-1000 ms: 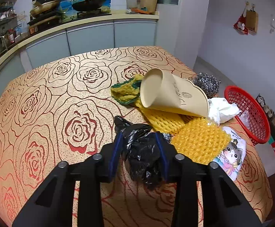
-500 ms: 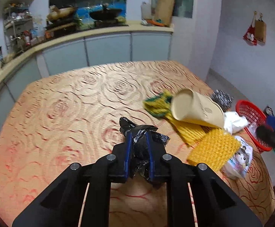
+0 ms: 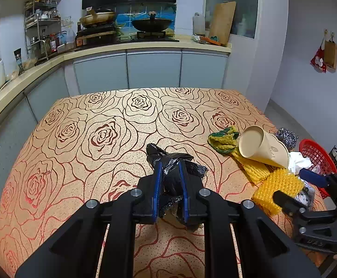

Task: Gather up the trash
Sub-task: 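Close the left tool on the black plastic bag while the right tool grasps the yellow foam net, then carry the black bag and yellow foam net over the red wastebasket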

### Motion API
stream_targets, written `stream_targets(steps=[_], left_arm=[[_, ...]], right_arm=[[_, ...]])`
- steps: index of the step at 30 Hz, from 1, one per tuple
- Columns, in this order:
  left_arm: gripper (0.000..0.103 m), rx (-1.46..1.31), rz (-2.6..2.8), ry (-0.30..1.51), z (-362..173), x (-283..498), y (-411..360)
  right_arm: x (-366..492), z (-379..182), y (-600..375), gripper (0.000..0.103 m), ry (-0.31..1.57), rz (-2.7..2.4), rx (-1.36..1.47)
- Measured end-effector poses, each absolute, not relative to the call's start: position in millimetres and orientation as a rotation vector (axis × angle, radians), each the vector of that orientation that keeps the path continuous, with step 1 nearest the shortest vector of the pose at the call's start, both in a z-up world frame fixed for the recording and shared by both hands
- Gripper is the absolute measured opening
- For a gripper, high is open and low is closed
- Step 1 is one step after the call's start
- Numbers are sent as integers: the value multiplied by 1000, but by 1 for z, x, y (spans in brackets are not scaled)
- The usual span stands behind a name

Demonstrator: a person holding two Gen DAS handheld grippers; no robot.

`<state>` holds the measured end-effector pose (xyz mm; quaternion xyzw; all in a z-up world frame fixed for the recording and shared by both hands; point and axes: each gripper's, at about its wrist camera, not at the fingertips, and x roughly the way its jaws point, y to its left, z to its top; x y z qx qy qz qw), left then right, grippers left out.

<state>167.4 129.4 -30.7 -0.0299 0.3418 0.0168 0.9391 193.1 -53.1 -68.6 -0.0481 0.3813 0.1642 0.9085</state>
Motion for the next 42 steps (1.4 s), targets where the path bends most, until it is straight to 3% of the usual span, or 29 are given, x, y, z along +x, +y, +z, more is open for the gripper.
stream_targets(steps=[3,12,17,26,42], left_arm=[[14,-70,33,700,-32,168,131],[14,-77,39,700,-33,168,134],[14,-72,43,700,-33,166,134],[14,-67,47,698,-32,161,133],[14,-39,34,651,-13,154,122]], right_arm=[[193,-73,-47,81,794,346,-122],[200,-82,-38,64,816,364,-144],[199,-84,-35,48,821,376,-148],[191,-77,-40,35,788,385,-131],[170,-33,-61,33,687,382,-78]])
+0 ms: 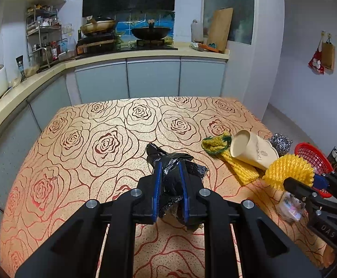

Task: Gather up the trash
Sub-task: 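Carry the black bag and yellow foam net over the red wastebasket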

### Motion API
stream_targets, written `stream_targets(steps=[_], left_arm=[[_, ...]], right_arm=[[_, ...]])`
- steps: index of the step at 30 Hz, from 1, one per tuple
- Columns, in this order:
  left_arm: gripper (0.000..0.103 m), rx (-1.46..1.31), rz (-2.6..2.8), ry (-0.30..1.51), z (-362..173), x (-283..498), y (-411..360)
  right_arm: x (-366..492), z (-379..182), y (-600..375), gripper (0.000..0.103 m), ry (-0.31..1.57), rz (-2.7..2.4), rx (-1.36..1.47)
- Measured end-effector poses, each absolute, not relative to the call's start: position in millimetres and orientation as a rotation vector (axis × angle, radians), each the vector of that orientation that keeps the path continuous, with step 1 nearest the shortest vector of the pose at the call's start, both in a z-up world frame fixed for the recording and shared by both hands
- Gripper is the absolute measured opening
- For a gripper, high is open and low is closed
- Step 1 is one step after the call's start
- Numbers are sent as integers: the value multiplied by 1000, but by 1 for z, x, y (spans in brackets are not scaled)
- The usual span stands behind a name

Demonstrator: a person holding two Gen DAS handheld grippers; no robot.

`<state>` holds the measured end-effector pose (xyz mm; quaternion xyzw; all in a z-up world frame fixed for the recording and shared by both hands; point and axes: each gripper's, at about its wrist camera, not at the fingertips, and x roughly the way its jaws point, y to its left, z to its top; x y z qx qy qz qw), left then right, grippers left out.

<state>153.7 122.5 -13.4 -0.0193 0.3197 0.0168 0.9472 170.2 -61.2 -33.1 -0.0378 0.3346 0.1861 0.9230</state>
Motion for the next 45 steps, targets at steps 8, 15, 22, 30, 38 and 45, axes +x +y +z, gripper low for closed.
stream_targets(steps=[8,15,22,30,38,45], left_arm=[[14,-24,16,625,-1,153,113],[14,-11,-1,605,7,152,102],[14,7,-36,586,16,157,84],[14,39,-107,565,23,164,46],[14,66,-204,520,39,168,-2],[14,93,-284,498,48,174,-43]], right_arm=[[165,-15,-80,33,641,350,-55],[161,-3,-100,33,608,315,-30],[160,9,-127,33,579,258,-2],[156,16,-168,33,558,171,27],[152,21,-214,34,537,70,54],[144,20,-251,34,526,-16,73]])
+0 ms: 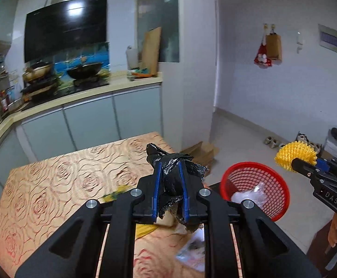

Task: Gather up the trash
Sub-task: 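Carry the black bag and yellow foam net over the red wastebasket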

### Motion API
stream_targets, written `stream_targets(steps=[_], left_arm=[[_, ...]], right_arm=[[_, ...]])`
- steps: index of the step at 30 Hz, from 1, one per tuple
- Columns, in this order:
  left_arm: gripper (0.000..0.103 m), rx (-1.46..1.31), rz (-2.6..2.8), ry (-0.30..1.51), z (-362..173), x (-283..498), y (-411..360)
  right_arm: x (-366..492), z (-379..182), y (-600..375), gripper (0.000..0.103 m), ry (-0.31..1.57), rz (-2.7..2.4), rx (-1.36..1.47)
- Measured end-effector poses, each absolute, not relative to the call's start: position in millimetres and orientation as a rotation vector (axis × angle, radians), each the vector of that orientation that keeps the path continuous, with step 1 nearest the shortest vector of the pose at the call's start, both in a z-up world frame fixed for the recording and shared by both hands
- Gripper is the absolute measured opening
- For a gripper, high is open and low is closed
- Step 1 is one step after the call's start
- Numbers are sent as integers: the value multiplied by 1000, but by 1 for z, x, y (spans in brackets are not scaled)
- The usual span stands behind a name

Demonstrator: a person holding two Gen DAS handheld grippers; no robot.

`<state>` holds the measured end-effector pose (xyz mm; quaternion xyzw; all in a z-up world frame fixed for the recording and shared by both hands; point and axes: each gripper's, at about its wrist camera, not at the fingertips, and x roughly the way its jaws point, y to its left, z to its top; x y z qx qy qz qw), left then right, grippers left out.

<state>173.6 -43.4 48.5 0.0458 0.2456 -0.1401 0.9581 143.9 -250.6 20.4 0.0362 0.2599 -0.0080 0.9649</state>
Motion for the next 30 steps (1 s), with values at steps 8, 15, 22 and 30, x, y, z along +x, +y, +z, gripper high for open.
stream_targets(steps=[8,15,22,30], left_arm=[[14,98,-388,525,42,185,-90],[14,100,-464,563,29,197,-126],[14,99,-510,608,10,206,-151],[14,106,-536,665,-12,215,-168]], right_arm=[[138,15,-282,34,529,-84,91],[138,3,-299,34,550,-123,114],[142,-7,-310,34,571,-146,127],[151,-21,-314,34,606,-154,123]])
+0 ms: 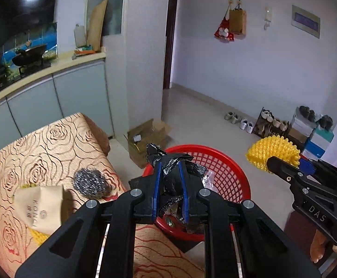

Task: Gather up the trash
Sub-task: 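Carry the black bag and yellow foam net over the red wastebasket, then open the left tool and the right tool to drop both items in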

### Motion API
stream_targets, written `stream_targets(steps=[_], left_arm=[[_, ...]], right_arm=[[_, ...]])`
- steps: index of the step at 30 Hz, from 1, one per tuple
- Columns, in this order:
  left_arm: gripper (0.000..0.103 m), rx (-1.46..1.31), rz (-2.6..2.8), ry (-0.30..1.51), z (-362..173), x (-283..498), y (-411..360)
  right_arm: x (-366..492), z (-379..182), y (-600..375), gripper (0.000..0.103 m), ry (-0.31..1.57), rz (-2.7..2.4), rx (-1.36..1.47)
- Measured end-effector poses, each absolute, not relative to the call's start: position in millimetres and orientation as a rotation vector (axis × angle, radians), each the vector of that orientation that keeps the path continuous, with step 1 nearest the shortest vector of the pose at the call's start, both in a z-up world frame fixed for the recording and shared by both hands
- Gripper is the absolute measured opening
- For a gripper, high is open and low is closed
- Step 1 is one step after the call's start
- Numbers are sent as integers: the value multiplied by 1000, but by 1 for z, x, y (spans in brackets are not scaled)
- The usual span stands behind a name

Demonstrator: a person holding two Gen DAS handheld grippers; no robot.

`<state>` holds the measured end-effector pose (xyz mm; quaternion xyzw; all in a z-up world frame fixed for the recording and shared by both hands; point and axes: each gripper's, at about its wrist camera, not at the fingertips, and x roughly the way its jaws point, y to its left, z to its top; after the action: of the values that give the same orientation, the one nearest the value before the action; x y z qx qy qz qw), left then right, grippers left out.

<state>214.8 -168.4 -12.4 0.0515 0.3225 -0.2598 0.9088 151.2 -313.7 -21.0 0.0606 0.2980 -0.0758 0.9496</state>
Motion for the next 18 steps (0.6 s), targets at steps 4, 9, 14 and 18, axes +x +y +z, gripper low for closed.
stream_targets(steps=[4,9,14,18], left_arm=[[14,101,-541,697,-22,221,-173],[14,112,-557,739,-36,228,-180],[14,113,-557,770,-49,234,-186],[19,113,-563,779,-53,236,-189]], right_arm=[[157,-30,-312,35,633,-150,115],[166,-46,-312,35,681,-146,101],[173,-56,-311,35,707,-152,84],[176,-59,-313,35,713,-148,86]])
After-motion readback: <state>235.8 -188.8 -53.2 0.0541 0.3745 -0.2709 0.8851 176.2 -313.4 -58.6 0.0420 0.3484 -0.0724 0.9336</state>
